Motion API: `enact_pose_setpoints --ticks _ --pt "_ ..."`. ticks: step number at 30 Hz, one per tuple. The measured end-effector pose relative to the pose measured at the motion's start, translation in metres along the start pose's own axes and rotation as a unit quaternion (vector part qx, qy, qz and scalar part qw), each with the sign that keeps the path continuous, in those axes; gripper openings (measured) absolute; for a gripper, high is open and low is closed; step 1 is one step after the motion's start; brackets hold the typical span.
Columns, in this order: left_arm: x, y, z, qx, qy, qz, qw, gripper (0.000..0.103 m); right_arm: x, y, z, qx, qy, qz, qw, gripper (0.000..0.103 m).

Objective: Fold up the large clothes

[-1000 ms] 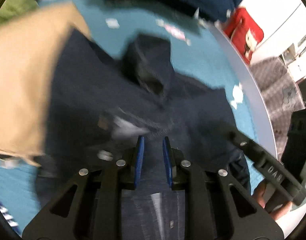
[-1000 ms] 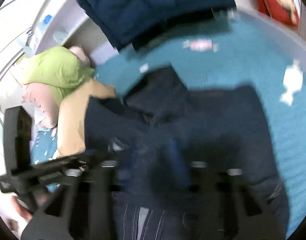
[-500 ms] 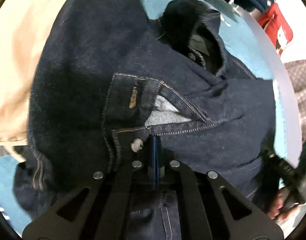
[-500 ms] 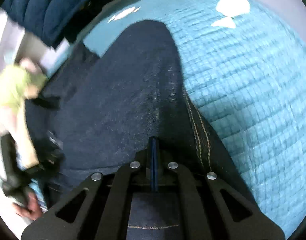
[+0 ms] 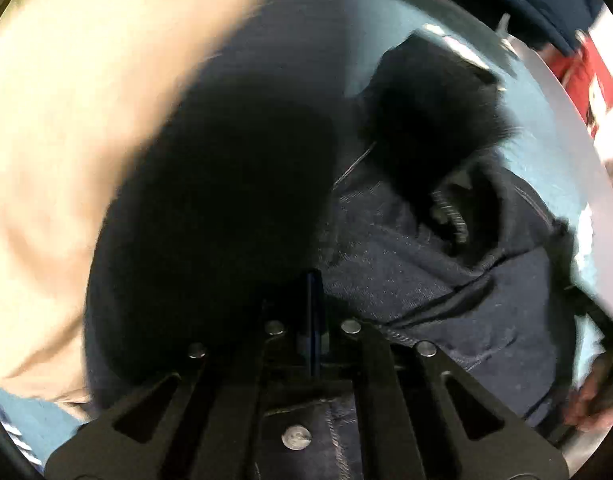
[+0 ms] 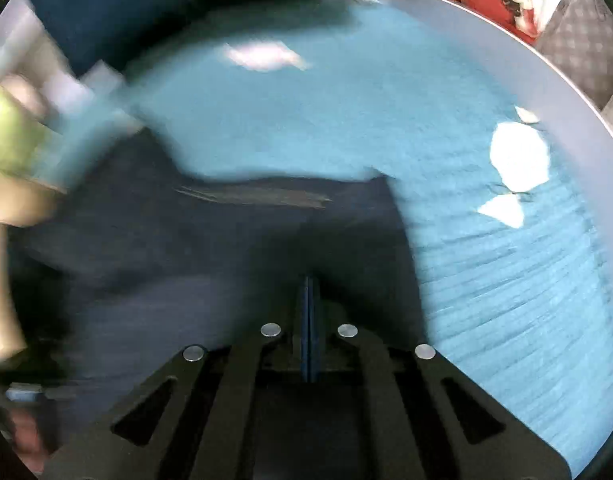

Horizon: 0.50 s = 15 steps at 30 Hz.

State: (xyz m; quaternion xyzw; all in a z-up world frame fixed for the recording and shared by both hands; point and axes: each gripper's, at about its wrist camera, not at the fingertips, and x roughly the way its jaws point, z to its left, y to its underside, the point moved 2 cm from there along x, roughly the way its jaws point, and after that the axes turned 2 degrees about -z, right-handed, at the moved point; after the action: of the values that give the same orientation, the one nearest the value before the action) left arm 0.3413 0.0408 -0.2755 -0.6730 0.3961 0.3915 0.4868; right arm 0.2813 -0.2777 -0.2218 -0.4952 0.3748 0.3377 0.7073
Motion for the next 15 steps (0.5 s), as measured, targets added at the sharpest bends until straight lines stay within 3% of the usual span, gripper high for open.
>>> enact_pose_setpoints --ticks 2,3,5,9,15 --pt "-0.005 -0.003 -0.001 0.005 0.006 0.003 1.0000 0.003 -0.015 -0.007 -0.007 0.013 -0.008 -0.007 1.000 0.000" --pt "-0.007 -0.005 -0.002 0.014 -0.001 0.003 0.9999 0.003 -0.031 -0.011 -0.010 0.009 0.016 -0.033 0.999 0.000" --pt "-0.007 -0.006 0.000 0.003 0.004 0.009 0.9999 0.003 -0.048 -0.019 -0.015 0.017 0.013 -0.065 0.998 0.004" --pt "0.008 -0.015 0.005 -0.009 0.011 0.017 0.9998 0.004 0.003 -0.013 -0.034 0.027 0.013 0.001 1.000 0.001" --pt "-0.020 -0.018 -0.010 0.042 0.000 0.030 0.9986 0.004 -0.031 -0.020 -0.034 0.045 -0.029 -0.012 0.998 0.007"
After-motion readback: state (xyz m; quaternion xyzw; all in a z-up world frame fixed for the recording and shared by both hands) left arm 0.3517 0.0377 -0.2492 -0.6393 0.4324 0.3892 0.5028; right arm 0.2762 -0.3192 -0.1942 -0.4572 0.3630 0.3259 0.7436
